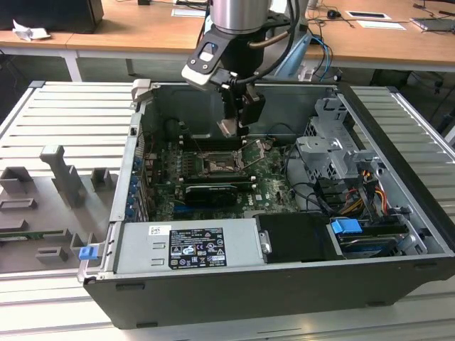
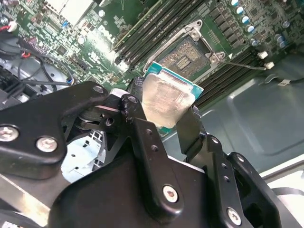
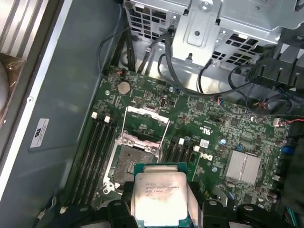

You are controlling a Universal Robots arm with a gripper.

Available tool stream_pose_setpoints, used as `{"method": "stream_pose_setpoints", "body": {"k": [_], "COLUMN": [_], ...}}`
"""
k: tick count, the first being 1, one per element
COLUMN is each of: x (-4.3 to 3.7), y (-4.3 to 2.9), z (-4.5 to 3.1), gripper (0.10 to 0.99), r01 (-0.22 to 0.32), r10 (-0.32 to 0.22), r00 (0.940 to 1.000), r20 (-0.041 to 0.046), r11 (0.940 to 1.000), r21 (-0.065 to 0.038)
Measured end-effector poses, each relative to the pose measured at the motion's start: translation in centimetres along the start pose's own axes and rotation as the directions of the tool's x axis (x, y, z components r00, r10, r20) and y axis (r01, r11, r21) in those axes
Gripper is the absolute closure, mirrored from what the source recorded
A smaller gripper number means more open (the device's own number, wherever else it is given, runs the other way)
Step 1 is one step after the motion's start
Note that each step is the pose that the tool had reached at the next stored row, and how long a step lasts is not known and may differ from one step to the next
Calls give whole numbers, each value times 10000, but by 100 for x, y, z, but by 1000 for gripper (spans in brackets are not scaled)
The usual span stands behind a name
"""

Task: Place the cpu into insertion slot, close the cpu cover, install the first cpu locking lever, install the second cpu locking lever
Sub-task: 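Place the cpu into insertion slot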

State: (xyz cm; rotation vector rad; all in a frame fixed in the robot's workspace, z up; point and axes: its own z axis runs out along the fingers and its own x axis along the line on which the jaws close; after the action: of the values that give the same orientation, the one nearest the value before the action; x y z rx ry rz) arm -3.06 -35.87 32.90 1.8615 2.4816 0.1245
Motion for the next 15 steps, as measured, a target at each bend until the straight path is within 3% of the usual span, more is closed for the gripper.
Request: {"method": "stream_pose_setpoints", "body": {"k": [8, 15], "x": [-1, -1], "y": [-3, -6], "z": [31, 68], "gripper": [561, 561], "r01": [-1009, -2376], "r10": [1010, 2376], "r00": [9949, 9711], "r20": [87, 200], "r11": [9949, 9714], "r21": [-23, -69]}}
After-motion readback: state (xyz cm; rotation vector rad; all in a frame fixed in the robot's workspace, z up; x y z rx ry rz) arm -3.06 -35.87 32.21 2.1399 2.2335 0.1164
